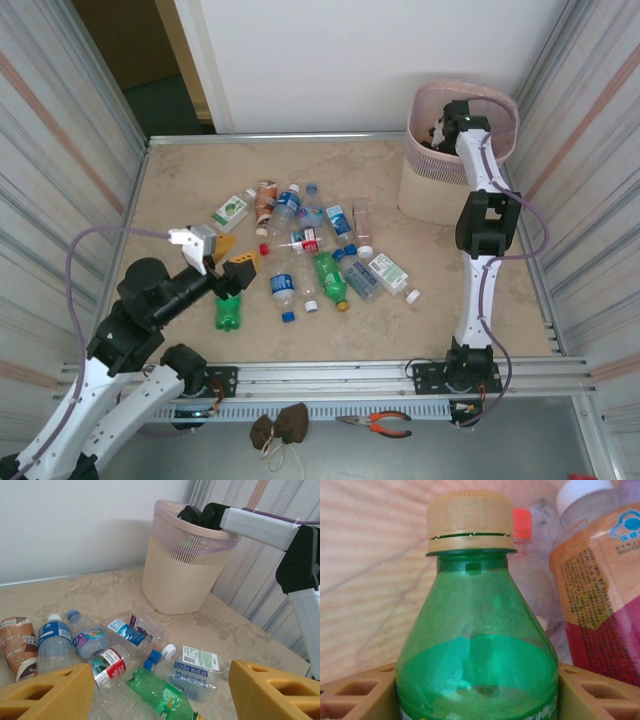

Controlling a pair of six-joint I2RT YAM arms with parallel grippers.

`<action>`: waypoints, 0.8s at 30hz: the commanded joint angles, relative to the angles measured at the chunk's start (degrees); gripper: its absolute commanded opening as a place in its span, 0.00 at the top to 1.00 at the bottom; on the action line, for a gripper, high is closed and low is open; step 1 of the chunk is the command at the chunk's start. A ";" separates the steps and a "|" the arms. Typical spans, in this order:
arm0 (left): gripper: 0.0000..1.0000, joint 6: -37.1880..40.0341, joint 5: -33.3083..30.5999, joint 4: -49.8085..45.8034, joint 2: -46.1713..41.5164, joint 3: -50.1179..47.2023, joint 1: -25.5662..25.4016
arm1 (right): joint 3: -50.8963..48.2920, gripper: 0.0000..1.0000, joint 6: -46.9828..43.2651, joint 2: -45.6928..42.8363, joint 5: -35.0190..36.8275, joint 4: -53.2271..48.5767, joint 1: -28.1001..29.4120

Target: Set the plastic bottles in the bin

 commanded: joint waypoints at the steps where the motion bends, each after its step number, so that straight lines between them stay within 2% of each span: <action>1: 0.29 -1.42 -2.88 -2.61 -1.15 -0.78 -0.09 | 1.46 0.31 -1.42 1.59 2.75 -2.89 -0.13; 7: 0.29 -2.12 -5.47 -6.60 -1.80 -1.05 -0.17 | 3.26 0.19 -0.87 -3.24 2.74 -3.23 -0.10; 10: 0.29 -2.90 -6.56 -8.81 -1.68 -1.25 -0.16 | 3.73 0.16 -0.72 -6.09 2.97 -3.42 -0.11; 18: 0.29 -6.14 -10.89 -16.23 0.60 -0.95 -0.16 | 4.32 0.15 -0.36 -12.47 2.49 -4.38 -0.17; 24: 0.29 -10.85 -17.87 -24.96 3.27 0.06 -0.09 | 4.81 0.15 -0.67 -16.91 3.15 -5.44 -0.11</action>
